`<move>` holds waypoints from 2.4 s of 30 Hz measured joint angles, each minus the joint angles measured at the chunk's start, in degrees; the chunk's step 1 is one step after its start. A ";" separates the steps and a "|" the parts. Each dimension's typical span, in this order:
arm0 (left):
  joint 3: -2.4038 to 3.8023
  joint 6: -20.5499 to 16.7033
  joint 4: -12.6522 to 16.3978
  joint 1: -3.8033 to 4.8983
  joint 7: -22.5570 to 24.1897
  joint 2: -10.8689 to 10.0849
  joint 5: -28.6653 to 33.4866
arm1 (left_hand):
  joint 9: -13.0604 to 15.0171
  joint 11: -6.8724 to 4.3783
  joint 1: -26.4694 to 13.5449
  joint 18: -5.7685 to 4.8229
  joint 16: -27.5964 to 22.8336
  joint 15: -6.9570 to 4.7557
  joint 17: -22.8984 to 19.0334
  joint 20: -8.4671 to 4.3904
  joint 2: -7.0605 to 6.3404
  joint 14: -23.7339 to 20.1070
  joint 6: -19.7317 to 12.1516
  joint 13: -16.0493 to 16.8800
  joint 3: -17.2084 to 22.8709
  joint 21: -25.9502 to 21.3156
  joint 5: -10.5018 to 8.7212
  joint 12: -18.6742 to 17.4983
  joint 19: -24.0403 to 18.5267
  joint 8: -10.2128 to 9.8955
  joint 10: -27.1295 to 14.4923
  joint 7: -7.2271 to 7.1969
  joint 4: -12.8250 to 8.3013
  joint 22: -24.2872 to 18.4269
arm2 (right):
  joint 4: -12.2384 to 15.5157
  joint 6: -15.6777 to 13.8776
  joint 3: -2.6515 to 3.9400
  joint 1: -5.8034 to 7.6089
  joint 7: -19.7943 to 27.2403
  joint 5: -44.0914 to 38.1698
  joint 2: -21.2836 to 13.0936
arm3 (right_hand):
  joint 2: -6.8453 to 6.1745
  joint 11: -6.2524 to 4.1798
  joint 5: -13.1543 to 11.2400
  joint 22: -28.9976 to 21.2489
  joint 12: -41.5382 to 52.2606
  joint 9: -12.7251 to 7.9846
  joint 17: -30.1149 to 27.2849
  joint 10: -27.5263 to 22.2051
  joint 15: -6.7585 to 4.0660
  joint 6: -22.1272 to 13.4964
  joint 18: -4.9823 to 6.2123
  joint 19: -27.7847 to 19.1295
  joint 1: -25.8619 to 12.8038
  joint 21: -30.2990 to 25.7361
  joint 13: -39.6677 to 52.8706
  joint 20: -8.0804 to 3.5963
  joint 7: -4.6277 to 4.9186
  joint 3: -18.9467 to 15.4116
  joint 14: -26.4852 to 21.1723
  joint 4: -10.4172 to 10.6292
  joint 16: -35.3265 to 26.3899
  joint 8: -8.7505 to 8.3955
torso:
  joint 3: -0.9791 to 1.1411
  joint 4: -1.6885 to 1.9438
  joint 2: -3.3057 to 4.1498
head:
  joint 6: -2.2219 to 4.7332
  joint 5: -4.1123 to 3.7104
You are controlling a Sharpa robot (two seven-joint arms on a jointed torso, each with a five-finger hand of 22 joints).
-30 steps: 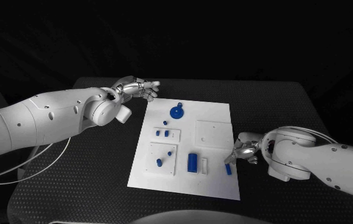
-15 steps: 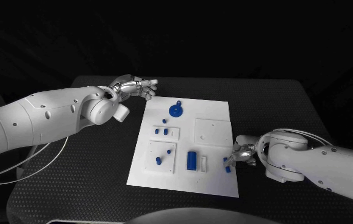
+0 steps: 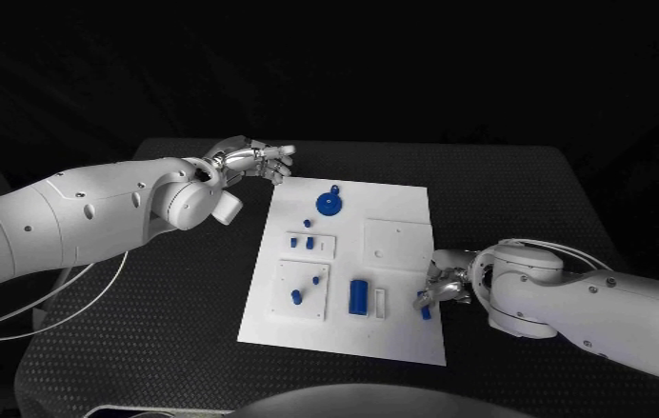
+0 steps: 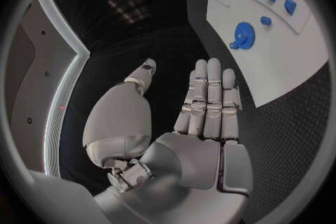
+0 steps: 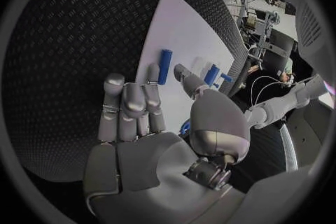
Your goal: Assemble the parts on the task board
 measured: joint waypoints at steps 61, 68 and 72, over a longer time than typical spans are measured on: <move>0.00 0.00 0.49 0.01 -0.09 -0.16 -0.11 | -0.03 0.00 0.68 0.00 -0.22 0.00 0.13 0.00 0.22 0.00 0.00 0.00 -0.75 0.00 0.00 -0.22 0.00 0.00 0.00 0.00 0.44 0.01 | 1.53 -12.21 -0.24 -0.71 -0.14 14.29 3.81 | 0.24 1.30 19.97 0.03 -0.49 -4.41 -0.17 -0.50 1.04 -0.60 -0.15 0.02 0.42 0.20 0.44 0.61 1.20 8.33 0.19 -0.70 -0.30 -2.17 | -0.04 -0.07 -0.01 | 0.27 -0.58; 0.00 0.00 0.49 0.01 -0.12 -0.14 -0.18 | -0.03 0.00 0.68 0.00 -0.22 0.00 0.12 0.00 0.23 0.00 0.00 0.00 -0.75 0.00 0.00 -0.22 0.00 0.00 0.00 0.00 0.44 0.01 | 0.97 -12.27 -0.25 -0.75 -0.11 15.49 4.65 | 0.01 1.30 19.97 0.02 -0.49 -4.52 -0.17 -0.50 1.06 -0.57 -0.15 0.01 0.19 0.20 0.44 0.62 1.18 8.33 0.20 -0.70 -0.54 -2.17 | 0.00 -0.02 0.01 | 0.21 -0.60; 0.00 0.02 0.51 0.01 -0.16 -0.15 -0.25 | -0.03 0.00 1.22 0.00 -0.22 0.00 0.12 0.00 0.29 0.00 0.00 0.00 -0.94 0.00 0.00 -0.22 0.00 0.00 0.00 0.00 0.63 0.01 | 0.65 -12.22 -0.25 -0.93 -0.11 15.78 5.15 | 0.00 1.29 19.97 0.02 -0.49 -4.52 -0.17 -0.50 1.07 -0.57 -0.15 0.00 0.19 0.20 0.44 0.63 1.17 8.33 0.21 -0.70 -0.54 -2.17 | 0.00 0.04 0.00 | 0.13 -0.46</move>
